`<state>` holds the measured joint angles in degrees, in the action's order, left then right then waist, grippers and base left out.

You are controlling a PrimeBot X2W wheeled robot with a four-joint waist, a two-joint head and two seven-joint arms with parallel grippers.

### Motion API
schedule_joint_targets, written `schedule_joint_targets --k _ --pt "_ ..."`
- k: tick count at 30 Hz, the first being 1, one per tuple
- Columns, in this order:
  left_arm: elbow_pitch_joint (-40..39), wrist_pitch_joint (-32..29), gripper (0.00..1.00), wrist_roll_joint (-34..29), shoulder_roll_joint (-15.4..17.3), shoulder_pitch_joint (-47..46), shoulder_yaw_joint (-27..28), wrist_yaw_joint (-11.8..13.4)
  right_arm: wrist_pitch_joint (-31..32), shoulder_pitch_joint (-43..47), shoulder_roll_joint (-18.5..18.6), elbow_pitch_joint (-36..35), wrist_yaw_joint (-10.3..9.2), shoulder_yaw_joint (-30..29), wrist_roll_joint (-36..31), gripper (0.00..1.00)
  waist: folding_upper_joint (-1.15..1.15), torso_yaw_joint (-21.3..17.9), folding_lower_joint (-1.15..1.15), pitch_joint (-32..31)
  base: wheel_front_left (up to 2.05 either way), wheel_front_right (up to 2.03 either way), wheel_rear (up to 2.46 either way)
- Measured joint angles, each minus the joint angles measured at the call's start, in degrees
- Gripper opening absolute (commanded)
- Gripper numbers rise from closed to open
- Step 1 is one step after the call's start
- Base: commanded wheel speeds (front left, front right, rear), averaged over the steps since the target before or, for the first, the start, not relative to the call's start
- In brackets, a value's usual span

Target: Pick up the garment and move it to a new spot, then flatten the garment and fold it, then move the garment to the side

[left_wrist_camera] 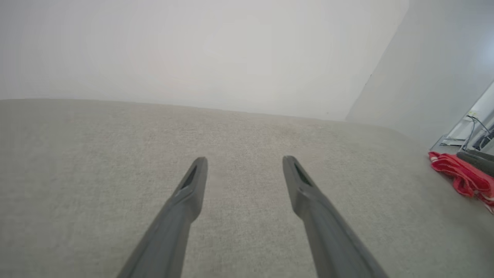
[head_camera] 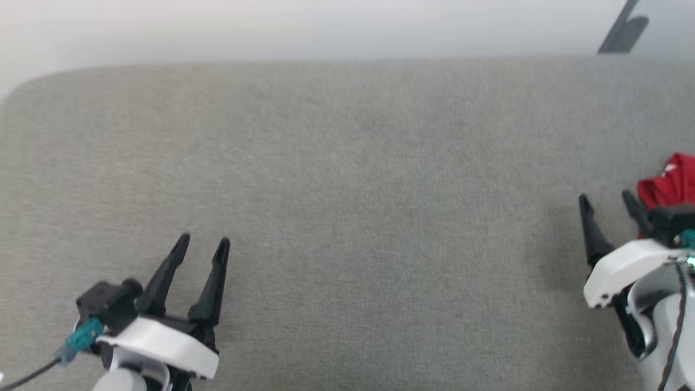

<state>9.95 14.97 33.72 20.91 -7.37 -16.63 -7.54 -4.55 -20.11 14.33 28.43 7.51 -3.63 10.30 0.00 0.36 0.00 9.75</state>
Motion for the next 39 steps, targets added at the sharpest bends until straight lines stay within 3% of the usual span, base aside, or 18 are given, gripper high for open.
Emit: schedule_joint_targets --k 8,15,30,39 --pt "0.9 0.0 1.00 -0.7 -2.9 7.1 3.8 0.0 -7.4 5.4 -2.3 2.7 -0.01 3.7 4.3 1.00 0.00 2.7 0.00 -7.3 0.00 0.00 0.00" --pt "-1.5 0.0 1.00 -2.1 -3.9 12.8 7.2 0.0 -9.1 9.7 -3.6 -2.6 0.00 3.9 5.4 1.00 0.00 3.9 0.00 -10.8 0.00 0.00 0.00" --pt "-7.9 0.0 1.00 -5.1 -5.6 19.7 10.8 0.0 -6.0 23.6 -7.0 -19.2 -0.01 -3.1 4.7 1.00 0.00 4.1 0.00 -11.9 0.00 0.00 0.00" --pt "-9.1 0.0 1.00 -5.4 -6.1 20.4 10.7 0.0 -2.7 26.1 -8.3 -25.0 -0.01 -3.9 4.3 1.00 0.00 3.3 0.00 -11.8 0.00 0.00 0.00"
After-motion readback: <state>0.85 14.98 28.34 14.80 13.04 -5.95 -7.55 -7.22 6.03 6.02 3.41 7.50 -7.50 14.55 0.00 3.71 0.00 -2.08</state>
